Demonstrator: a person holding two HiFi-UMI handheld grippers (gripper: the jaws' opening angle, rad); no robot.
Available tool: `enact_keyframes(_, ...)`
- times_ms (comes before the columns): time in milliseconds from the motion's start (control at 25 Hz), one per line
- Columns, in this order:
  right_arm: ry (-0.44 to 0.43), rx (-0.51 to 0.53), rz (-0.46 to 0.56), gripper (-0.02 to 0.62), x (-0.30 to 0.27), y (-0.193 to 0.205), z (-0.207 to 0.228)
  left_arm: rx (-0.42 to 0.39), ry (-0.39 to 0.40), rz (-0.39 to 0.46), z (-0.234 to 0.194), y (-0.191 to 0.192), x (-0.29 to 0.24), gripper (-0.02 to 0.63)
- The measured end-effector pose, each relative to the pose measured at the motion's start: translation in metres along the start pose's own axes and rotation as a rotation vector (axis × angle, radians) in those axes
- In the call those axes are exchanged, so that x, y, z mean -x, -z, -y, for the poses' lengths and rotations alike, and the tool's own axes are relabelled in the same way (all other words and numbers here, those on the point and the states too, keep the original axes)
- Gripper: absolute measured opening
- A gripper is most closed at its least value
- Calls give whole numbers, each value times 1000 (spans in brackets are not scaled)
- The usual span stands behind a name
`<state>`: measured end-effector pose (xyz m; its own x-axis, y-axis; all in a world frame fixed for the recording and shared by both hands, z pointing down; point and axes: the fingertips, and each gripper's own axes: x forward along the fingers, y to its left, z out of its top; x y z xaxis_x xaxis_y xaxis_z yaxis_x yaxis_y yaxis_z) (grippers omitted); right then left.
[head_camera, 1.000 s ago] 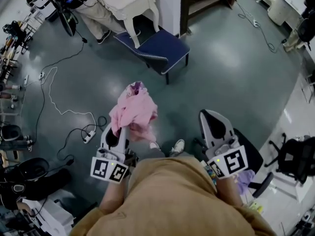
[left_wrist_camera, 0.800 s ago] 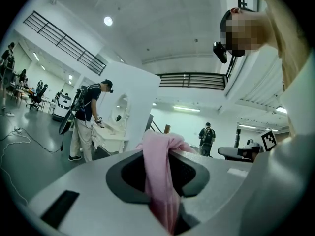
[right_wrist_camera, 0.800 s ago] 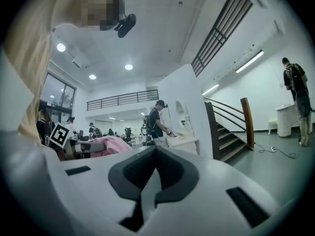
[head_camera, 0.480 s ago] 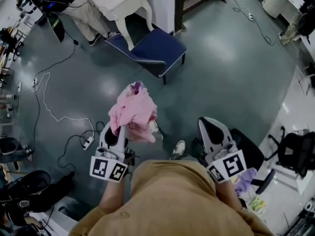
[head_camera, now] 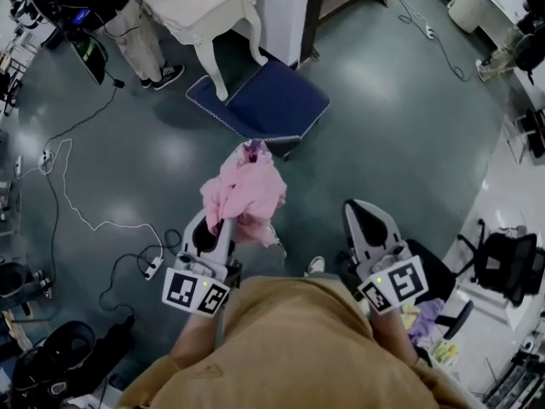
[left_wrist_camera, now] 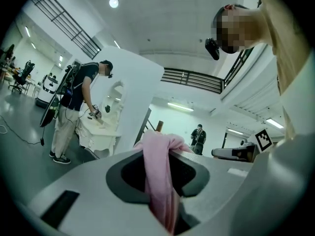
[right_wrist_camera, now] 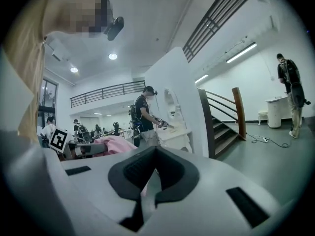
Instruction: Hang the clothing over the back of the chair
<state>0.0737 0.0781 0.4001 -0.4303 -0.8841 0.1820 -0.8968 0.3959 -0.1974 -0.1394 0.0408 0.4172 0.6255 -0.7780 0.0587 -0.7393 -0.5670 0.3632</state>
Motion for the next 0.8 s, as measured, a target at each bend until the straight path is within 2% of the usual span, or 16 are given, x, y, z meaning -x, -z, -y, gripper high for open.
enact_keyframes(200, -8, 13, -18, 0, -67, -13, -17, 8, 9, 6, -60, -28, -20, 84)
enact_keyframes(560, -19, 13, 2, 0, -80, -27, 2, 1, -16, 33, -66, -43, -36, 84)
enact_keyframes(800, -80, 18, 37, 0, -103, -44, 22, -4, -49, 45, -63, -48, -56, 84)
